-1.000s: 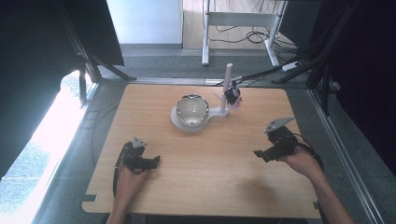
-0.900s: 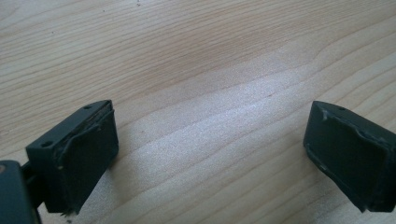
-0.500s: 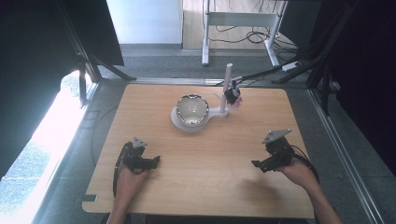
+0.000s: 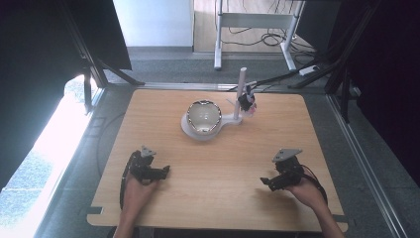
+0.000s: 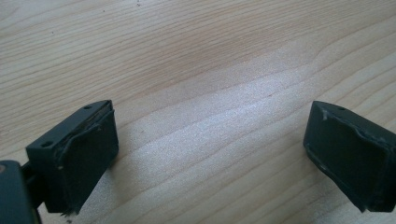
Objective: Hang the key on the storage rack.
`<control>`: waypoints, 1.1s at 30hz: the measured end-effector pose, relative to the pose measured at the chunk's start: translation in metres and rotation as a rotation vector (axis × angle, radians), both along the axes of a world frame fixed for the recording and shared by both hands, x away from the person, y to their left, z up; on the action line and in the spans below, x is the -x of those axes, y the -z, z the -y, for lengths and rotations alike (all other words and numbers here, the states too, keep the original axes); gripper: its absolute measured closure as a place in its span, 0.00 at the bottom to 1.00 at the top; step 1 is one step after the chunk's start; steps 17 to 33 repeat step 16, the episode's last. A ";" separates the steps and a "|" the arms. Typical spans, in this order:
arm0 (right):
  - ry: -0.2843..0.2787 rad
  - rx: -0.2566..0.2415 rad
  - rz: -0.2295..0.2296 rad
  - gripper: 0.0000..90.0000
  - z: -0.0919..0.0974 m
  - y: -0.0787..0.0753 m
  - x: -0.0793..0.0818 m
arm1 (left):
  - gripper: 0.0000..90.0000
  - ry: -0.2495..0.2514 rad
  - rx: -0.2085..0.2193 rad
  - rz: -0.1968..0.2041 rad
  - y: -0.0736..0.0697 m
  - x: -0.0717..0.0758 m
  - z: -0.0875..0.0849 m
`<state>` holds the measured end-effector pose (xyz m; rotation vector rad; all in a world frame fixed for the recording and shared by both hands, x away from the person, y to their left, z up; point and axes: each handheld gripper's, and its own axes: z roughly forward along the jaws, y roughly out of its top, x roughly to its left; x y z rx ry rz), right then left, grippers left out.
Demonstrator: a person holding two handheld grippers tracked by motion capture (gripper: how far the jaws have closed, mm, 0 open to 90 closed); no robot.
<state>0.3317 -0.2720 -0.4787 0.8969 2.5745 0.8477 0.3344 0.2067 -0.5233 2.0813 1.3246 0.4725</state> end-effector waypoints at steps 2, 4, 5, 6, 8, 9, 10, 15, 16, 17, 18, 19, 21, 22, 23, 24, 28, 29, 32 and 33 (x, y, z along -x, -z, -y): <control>0.009 -0.014 -0.003 0.04 -0.001 0.008 0.001 | 0.04 0.000 0.000 0.001 0.000 0.000 0.000; 0.014 -0.024 -0.005 0.04 -0.002 0.017 0.003 | 0.04 0.000 0.000 0.000 0.000 0.000 0.000; 0.018 -0.031 -0.009 0.04 -0.002 0.021 0.004 | 0.04 0.000 0.000 0.000 0.000 0.000 0.000; 0.015 -0.034 -0.009 0.04 -0.002 0.026 0.004 | 0.04 0.000 0.000 0.000 0.000 0.000 0.000; 0.021 -0.050 -0.008 0.02 -0.003 0.034 0.006 | 0.04 -0.001 0.000 0.000 0.000 0.000 0.000; 0.023 -0.073 -0.012 0.01 -0.003 0.036 0.006 | 0.04 -0.001 -0.001 -0.001 0.000 0.000 0.000; 0.025 -0.094 -0.013 0.00 -0.002 0.038 0.006 | 0.04 -0.001 -0.003 0.000 0.000 0.000 0.000; 0.043 -0.130 0.015 0.00 0.000 0.042 0.008 | 0.04 -0.002 -0.002 0.000 0.000 0.001 0.000; 0.044 -0.131 0.015 0.00 -0.001 0.042 0.008 | 0.04 -0.002 -0.002 -0.001 0.000 0.001 0.000; 0.044 -0.131 0.015 0.00 -0.001 0.042 0.008 | 0.04 -0.002 -0.002 -0.001 0.000 0.001 0.000; 0.044 -0.131 0.015 0.00 -0.001 0.042 0.008 | 0.04 -0.002 -0.002 -0.001 0.000 0.001 0.000; 0.044 -0.131 0.015 0.00 -0.001 0.042 0.008 | 0.04 -0.002 -0.002 -0.001 0.000 0.001 0.000; 0.044 -0.131 0.015 0.00 -0.001 0.042 0.008 | 0.04 -0.002 -0.002 -0.001 0.000 0.001 0.000; 0.044 -0.131 0.015 0.00 -0.001 0.042 0.008 | 0.04 -0.002 -0.002 -0.001 0.000 0.001 0.000; 0.044 -0.131 0.015 0.00 -0.001 0.042 0.008 | 0.04 -0.002 -0.002 -0.001 0.000 0.001 0.000; 0.044 -0.131 0.015 0.00 -0.001 0.042 0.008 | 0.04 -0.002 -0.002 -0.001 0.000 0.001 0.000; 0.044 -0.131 0.015 0.00 -0.001 0.042 0.008 | 0.04 -0.002 -0.002 -0.001 0.000 0.001 0.000; 0.044 -0.131 0.015 0.00 -0.001 0.042 0.008 | 0.04 -0.002 -0.002 -0.001 0.000 0.001 0.000; 0.044 -0.131 0.015 0.00 -0.001 0.042 0.008 | 0.04 -0.002 -0.002 -0.001 0.000 0.001 0.000; 0.044 -0.131 0.015 0.00 -0.001 0.042 0.008 | 0.04 -0.002 -0.002 -0.001 0.000 0.001 0.000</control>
